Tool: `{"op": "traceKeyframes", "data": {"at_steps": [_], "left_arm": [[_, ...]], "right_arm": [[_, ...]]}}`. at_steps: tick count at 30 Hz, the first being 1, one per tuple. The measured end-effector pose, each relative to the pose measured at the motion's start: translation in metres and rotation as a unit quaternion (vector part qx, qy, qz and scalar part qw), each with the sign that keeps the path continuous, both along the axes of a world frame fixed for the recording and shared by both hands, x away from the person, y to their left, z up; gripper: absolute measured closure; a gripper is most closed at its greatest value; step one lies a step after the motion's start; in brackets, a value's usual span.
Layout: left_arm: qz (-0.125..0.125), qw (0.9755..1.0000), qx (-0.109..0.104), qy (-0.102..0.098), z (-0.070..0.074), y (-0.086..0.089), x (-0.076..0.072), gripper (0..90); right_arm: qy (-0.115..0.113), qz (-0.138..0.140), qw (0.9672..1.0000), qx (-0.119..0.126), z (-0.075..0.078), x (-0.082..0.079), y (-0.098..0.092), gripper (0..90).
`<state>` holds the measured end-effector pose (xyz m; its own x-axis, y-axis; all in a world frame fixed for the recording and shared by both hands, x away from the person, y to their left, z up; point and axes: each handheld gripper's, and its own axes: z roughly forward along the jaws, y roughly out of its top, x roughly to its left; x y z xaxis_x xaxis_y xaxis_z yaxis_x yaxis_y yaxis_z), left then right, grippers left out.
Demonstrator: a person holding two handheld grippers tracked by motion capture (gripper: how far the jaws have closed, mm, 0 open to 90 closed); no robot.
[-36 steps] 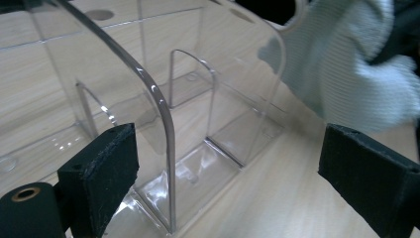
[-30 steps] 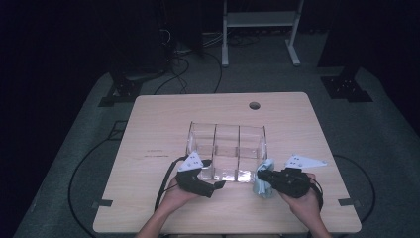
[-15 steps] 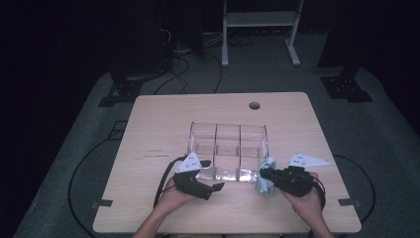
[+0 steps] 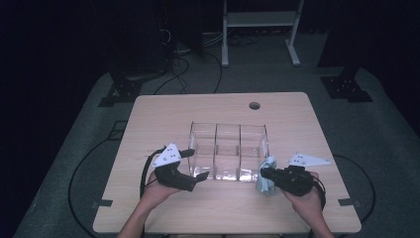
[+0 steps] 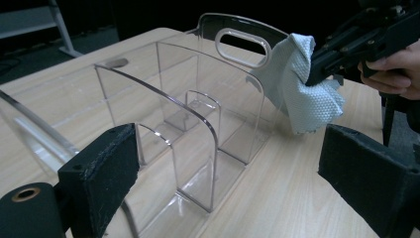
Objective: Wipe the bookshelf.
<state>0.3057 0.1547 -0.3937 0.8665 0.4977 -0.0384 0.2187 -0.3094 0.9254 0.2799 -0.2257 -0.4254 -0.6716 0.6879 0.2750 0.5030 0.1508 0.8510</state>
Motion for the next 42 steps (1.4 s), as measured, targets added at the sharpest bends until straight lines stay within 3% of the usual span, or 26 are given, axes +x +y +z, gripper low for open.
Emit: {"op": "traceKeyframes", "data": {"at_steps": [7,13,18,29,34,42], "left_arm": [[0.009,0.9999,-0.007,-0.007,0.002,0.007,0.002,8.2],[0.018,0.9998,0.004,-0.001,-0.002,0.010,0.007,7.4],[0.029,0.9994,0.009,0.017,-0.013,0.012,0.019,6.9],[0.016,0.9988,0.019,0.042,-0.027,0.004,0.044,7.9],[0.004,0.9989,0.019,0.043,-0.029,0.000,0.050,18.5],[-0.003,0.9988,0.019,0.045,-0.030,0.005,0.051,46.8]], "right_arm": [[0.002,-0.009,1.0000,0.002,-0.001,0.002,-0.007,82.9],[0.005,-0.019,0.9998,0.005,-0.001,0.005,-0.014,82.8],[0.006,-0.026,0.9996,0.005,-0.002,0.007,-0.018,82.7],[0.008,-0.036,0.9993,0.009,-0.003,0.013,-0.025,82.7],[0.010,-0.038,0.9992,0.009,-0.004,0.014,-0.028,82.5],[0.011,-0.040,0.9991,0.011,-0.005,0.017,-0.030,82.4]]}}
